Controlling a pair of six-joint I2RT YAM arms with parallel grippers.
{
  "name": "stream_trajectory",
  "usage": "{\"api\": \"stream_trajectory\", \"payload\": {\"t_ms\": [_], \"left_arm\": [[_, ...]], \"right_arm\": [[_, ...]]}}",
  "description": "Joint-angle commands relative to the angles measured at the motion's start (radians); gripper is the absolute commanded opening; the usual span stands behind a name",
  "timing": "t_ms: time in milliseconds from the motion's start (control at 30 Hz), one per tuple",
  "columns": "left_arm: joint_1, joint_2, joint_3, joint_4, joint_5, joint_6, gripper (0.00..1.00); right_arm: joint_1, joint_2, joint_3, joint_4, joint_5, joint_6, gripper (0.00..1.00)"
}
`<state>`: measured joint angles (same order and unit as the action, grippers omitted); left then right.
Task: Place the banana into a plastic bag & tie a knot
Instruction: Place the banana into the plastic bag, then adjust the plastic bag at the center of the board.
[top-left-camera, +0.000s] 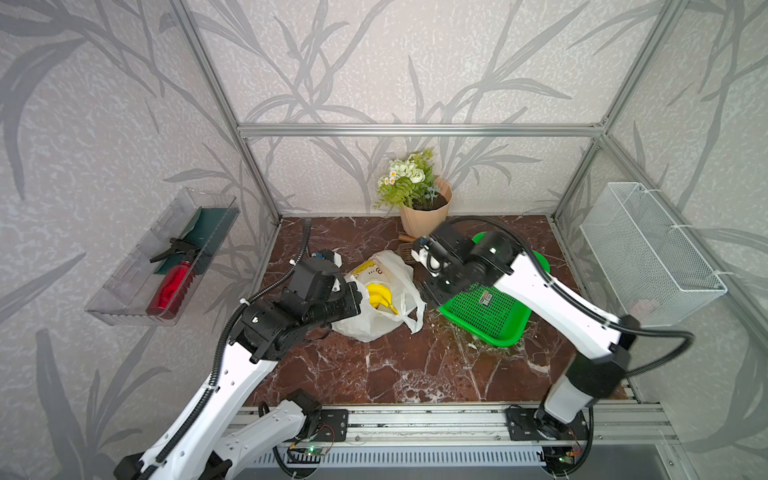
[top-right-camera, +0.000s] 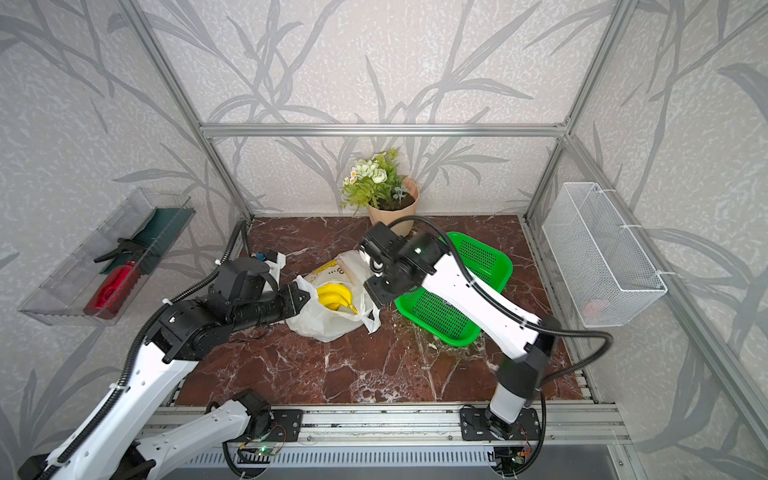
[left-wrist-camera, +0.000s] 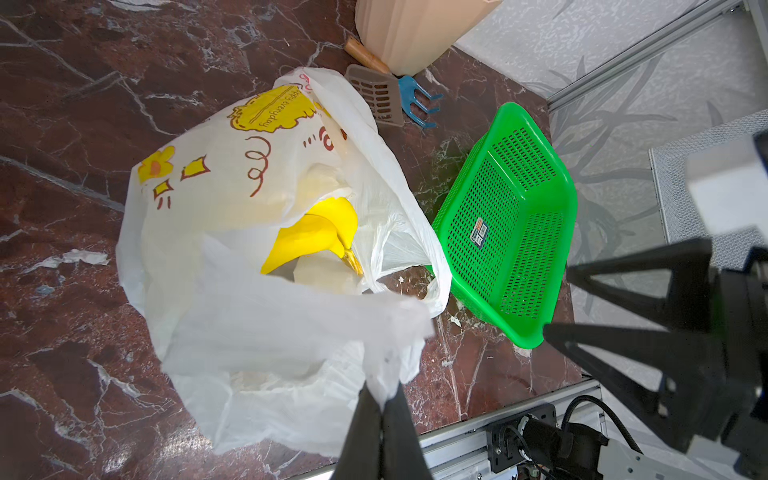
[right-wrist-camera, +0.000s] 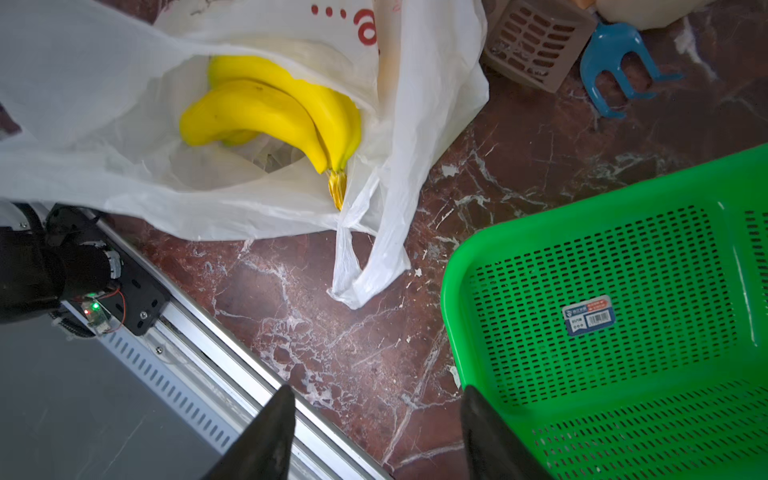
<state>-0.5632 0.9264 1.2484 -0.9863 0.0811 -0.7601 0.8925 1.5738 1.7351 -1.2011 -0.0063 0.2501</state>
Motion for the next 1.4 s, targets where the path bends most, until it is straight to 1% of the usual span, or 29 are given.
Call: {"api": "stream_trajectory", "payload": {"t_ms": [0, 100, 167, 367, 433, 467, 533, 567, 700, 767, 833, 900, 967, 1033, 1067, 1167, 1233, 1367], "left_arm": [[-0.006, -0.007, 0.031, -0.005, -0.015, -0.006, 0.0], [-0.005, -0.012, 0.028, -0.006, -0.012, -0.013, 0.0], [-0.005, -0.011, 0.027, -0.007, -0.009, -0.016, 0.0], [-0.006, -0.005, 0.029, -0.011, 0.001, -0.018, 0.0], [-0.006, -0.004, 0.029, -0.01, 0.003, -0.018, 0.0], [-0.006, -0.004, 0.028, -0.009, 0.004, -0.018, 0.0], [-0.005, -0.004, 0.029, -0.008, 0.006, -0.016, 0.0], [-0.005, -0.005, 0.029, -0.009, 0.006, -0.016, 0.0], [-0.006, -0.007, 0.028, -0.007, 0.011, -0.018, 0.0], [-0.006, -0.009, 0.025, -0.006, 0.013, -0.018, 0.0], [-0.005, -0.011, 0.023, -0.006, 0.01, -0.018, 0.0], [-0.006, -0.011, 0.025, -0.006, 0.01, -0.016, 0.0], [-0.006, -0.012, 0.023, -0.008, 0.013, -0.016, 0.0], [-0.005, -0.012, 0.02, -0.007, 0.015, -0.017, 0.0], [-0.005, -0.012, 0.019, -0.006, 0.015, -0.016, 0.0], [-0.006, -0.014, 0.02, -0.006, 0.012, -0.018, 0.0], [-0.005, -0.012, 0.024, -0.008, 0.009, -0.018, 0.0], [-0.003, 0.005, 0.056, -0.033, -0.015, -0.028, 0.0]], "right_arm": [[-0.009, -0.098, -0.288, 0.261, -0.097, 0.05, 0.63], [-0.005, -0.118, -0.411, 0.373, -0.211, 0.113, 0.62], [0.002, -0.11, -0.45, 0.449, -0.234, 0.156, 0.62], [0.001, -0.003, -0.497, 0.579, -0.296, 0.259, 0.62], [0.0, 0.012, -0.522, 0.643, -0.285, 0.288, 0.62], [-0.004, 0.023, -0.53, 0.667, -0.281, 0.298, 0.59], [-0.015, 0.053, -0.52, 0.649, -0.255, 0.311, 0.49], [-0.021, 0.069, -0.513, 0.634, -0.25, 0.307, 0.47], [-0.032, 0.071, -0.527, 0.61, -0.207, 0.303, 0.45], [-0.037, 0.07, -0.533, 0.615, -0.208, 0.309, 0.37], [-0.037, 0.079, -0.533, 0.615, -0.204, 0.311, 0.33], [-0.04, 0.09, -0.529, 0.611, -0.185, 0.313, 0.35], [-0.047, 0.091, -0.53, 0.618, -0.18, 0.317, 0.4], [-0.05, 0.096, -0.528, 0.631, -0.188, 0.318, 0.42], [-0.05, 0.1, -0.524, 0.635, -0.197, 0.317, 0.4], [-0.05, 0.111, -0.516, 0.644, -0.22, 0.324, 0.11], [-0.05, 0.095, -0.511, 0.637, -0.218, 0.333, 0.0], [-0.052, 0.015, -0.452, 0.543, -0.162, 0.333, 0.0]]}}
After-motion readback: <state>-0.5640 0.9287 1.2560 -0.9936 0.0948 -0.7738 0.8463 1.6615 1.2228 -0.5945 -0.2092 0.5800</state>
